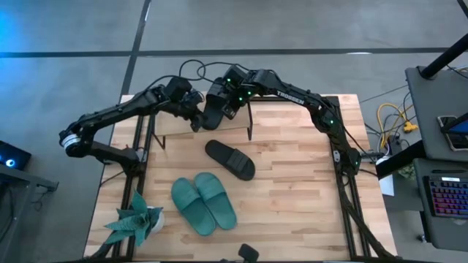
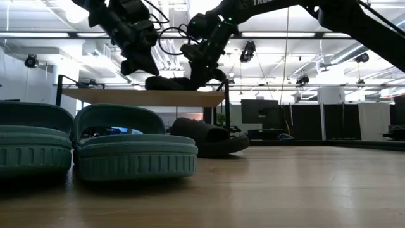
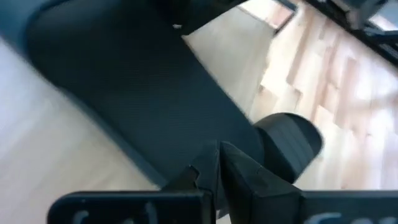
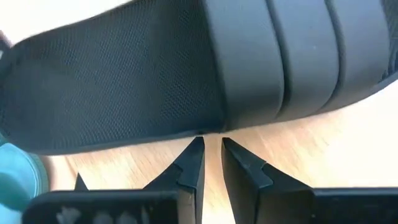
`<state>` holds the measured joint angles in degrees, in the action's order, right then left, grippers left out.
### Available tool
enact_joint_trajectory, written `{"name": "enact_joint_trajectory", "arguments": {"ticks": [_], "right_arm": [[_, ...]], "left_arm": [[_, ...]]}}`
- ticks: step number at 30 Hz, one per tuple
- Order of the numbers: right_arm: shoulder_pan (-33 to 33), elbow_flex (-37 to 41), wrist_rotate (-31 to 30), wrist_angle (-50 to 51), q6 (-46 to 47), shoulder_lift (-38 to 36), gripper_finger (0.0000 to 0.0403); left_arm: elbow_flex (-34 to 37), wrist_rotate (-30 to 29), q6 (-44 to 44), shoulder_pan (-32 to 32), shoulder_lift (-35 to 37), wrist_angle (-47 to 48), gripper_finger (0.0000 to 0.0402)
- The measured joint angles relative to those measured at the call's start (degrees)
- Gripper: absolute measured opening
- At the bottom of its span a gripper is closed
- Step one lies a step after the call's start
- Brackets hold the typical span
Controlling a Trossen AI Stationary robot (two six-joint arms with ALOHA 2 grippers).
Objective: Pick and place slides into the shelf
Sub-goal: Put the black slide on the shelf
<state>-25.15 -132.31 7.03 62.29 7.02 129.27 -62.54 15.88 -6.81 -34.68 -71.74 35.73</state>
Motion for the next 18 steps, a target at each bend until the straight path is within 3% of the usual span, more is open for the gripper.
{"name": "enact_joint_trajectory", "arguments": {"ticks": [7, 18], "right_arm": [[0.00, -0.09, -0.90, 2.77, -1.59, 0.00, 0.0047], [-0.13, -0.11, -8.20, -0.01, -4.74, 0.00, 0.0047]], "left_arm": [[1.01, -10.27, 3.09, -0.15, 3.17, 1.92, 0.0002], [4.57, -10.46, 2.69, -0.06, 0.55, 1.91, 0.0002]]}}
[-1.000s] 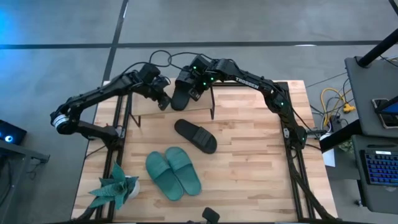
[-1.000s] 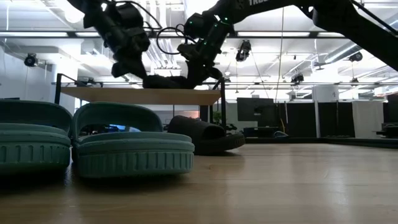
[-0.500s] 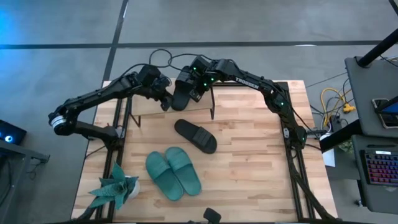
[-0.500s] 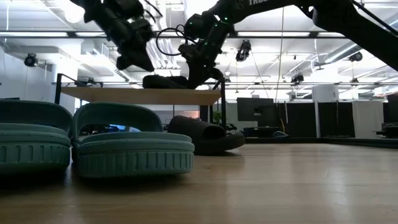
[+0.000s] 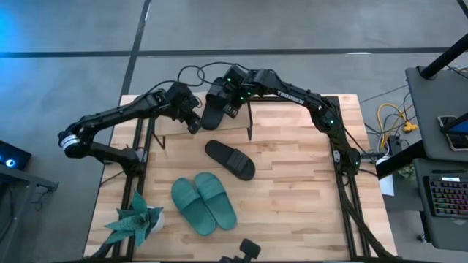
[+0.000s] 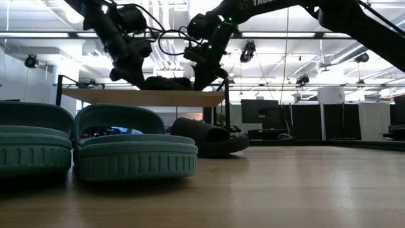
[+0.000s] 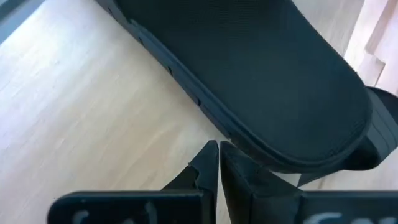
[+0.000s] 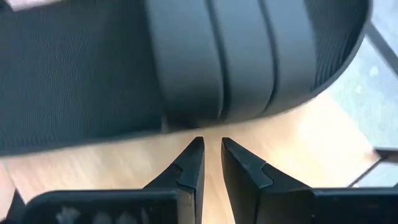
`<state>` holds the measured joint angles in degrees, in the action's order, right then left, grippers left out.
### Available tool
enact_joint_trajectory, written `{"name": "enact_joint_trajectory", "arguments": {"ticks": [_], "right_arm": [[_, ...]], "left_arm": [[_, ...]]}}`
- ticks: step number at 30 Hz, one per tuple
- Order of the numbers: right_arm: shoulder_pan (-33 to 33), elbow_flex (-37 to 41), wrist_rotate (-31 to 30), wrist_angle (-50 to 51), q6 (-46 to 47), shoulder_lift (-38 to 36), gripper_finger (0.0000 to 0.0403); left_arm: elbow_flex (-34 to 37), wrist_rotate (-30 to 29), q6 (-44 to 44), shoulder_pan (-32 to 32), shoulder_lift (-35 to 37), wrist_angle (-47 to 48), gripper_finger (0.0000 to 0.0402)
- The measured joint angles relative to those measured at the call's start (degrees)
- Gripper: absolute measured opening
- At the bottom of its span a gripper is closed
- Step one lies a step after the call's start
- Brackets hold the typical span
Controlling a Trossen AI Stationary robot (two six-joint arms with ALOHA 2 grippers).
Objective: Pick and place slides into the shelf
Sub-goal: Put the black slide on the shelf, then adjust the shelf
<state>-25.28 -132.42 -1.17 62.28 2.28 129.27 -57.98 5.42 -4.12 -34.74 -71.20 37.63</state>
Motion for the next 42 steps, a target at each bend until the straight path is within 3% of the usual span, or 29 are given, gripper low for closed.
{"name": "enact_joint_trajectory", "arguments": {"ticks": [18, 32, 39, 42], "right_arm": [[0.58, 0.60, 0.04, -2.29, -0.85, 0.11, 0.0047], [1.35, 0.65, 0.24, 5.52, 0.68, -1.87, 0.0047], [3.18, 0.65, 15.82, 9.66, -4.05, -5.89, 0.0047], [4.77, 0.65, 13.82, 11.27, -4.58, -7.28, 0.0048]], "left_arm": [[0.37, 4.66, -3.01, 3.61, -0.05, -4.91, 0.0002], [0.15, 3.12, -2.99, 3.67, 5.08, 1.60, 0.0002], [0.15, 3.09, -5.08, 4.35, 12.13, 5.16, 0.0002], [0.20, 3.11, -7.91, 4.80, 14.42, 9.95, 0.0002]]}}
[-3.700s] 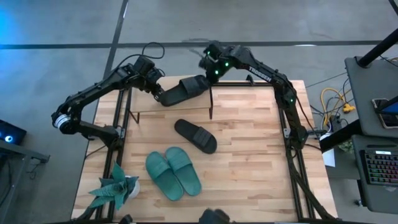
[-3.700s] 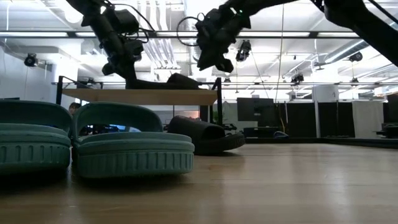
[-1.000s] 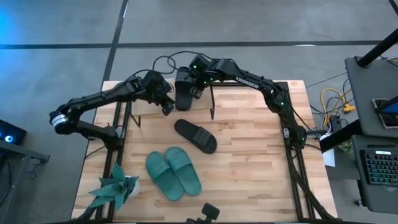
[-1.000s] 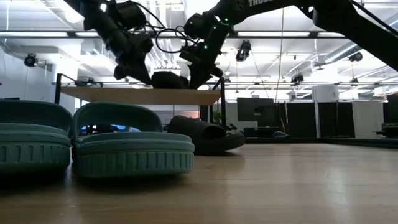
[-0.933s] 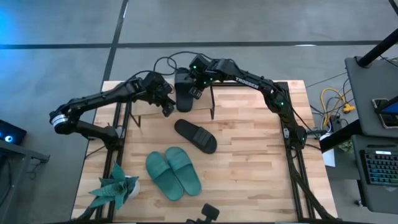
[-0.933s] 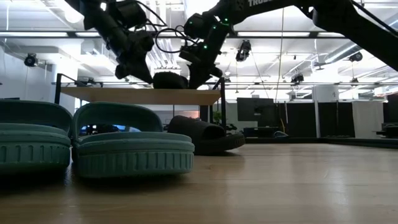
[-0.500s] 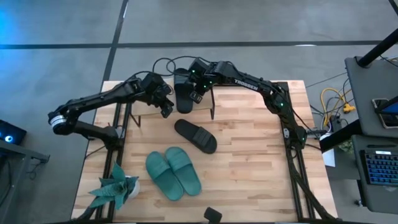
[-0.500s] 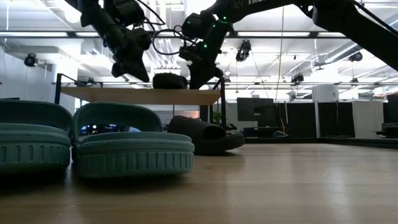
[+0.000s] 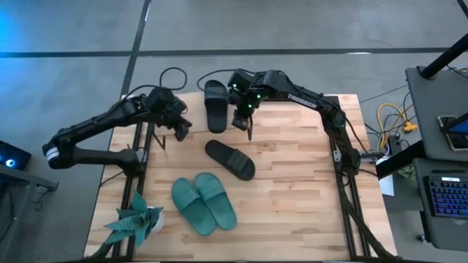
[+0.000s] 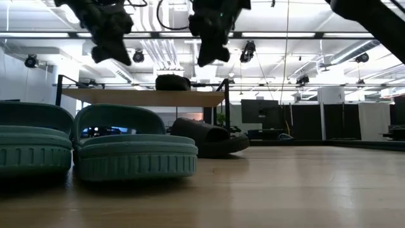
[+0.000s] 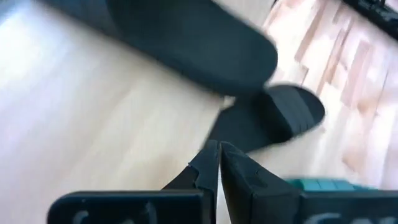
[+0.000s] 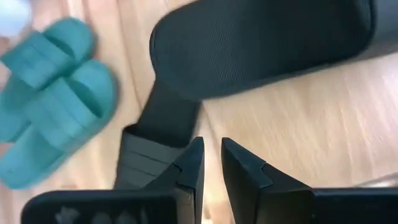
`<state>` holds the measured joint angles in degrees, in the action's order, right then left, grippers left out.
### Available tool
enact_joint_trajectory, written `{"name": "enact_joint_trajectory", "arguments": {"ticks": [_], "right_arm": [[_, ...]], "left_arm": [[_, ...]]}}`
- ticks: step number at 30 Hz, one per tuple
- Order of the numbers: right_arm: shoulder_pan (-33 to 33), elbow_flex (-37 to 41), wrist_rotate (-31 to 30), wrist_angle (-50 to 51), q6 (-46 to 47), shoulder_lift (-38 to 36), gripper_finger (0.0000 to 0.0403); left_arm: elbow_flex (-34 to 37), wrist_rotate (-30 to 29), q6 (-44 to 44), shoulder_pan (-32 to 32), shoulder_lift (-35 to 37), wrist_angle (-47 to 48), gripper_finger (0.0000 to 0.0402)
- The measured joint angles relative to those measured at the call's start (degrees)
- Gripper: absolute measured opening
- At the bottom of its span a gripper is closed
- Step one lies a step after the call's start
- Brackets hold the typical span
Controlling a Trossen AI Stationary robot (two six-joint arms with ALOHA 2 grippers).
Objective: Pick and place slides into the shelf
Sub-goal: Adjust the shelf
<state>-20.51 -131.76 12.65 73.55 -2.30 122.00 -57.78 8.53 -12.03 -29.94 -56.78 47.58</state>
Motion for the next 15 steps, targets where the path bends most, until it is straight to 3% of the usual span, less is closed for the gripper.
{"name": "enact_joint_trajectory", "arguments": {"ticks": [4, 15], "right_arm": [[1.25, 0.02, -6.28, 1.78, -0.12, -0.18, 0.0048], [1.25, 0.22, -6.74, 1.65, -1.05, -0.24, 0.0048]], "left_arm": [[0.07, -0.07, -4.07, 1.92, 1.82, 6.08, 0.0002], [4.33, -3.08, -8.66, 8.77, -0.43, 10.66, 0.0002]]}}
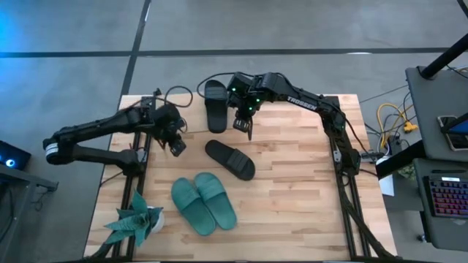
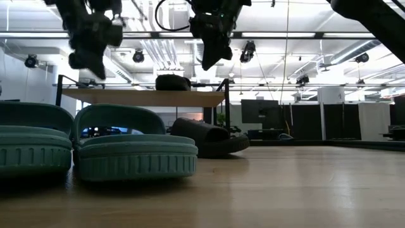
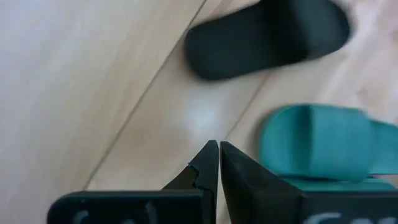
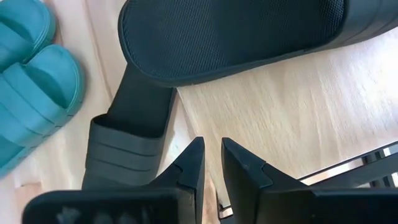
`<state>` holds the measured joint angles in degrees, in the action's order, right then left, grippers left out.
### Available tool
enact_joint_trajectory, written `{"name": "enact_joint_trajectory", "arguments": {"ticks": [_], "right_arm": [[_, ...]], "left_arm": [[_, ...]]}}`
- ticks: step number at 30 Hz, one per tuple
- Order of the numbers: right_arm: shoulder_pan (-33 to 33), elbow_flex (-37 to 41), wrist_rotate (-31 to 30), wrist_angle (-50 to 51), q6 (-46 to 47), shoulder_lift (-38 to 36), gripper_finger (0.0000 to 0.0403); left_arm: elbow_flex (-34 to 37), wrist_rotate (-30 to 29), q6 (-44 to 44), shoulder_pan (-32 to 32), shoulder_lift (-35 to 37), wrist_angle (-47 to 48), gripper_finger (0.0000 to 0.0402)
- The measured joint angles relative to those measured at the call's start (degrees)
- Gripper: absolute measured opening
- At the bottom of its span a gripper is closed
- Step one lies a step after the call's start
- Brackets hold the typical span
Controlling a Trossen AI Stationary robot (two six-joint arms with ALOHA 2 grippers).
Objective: Pick and place slides into the shelf
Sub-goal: Adjust the shelf
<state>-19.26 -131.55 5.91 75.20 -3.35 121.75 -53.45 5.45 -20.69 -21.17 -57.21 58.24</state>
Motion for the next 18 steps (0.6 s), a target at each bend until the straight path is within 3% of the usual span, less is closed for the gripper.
{"name": "enact_joint_trajectory", "arguments": {"ticks": [3, 10, 18], "right_arm": [[-0.15, 0.00, -0.07, 0.00, -0.34, 0.00, 0.0048], [-0.42, 0.80, -3.01, 0.50, -0.80, -0.07, 0.0048], [-0.94, 4.21, -4.63, 2.79, 0.85, -0.15, 0.0047]], "left_arm": [[2.96, -1.63, -1.61, 0.30, -0.51, 0.23, 0.0002], [4.75, -13.34, -3.15, 0.24, 0.63, -0.31, 0.0002], [4.74, -14.65, -2.41, 0.17, 0.13, -3.32, 0.0002]]}}
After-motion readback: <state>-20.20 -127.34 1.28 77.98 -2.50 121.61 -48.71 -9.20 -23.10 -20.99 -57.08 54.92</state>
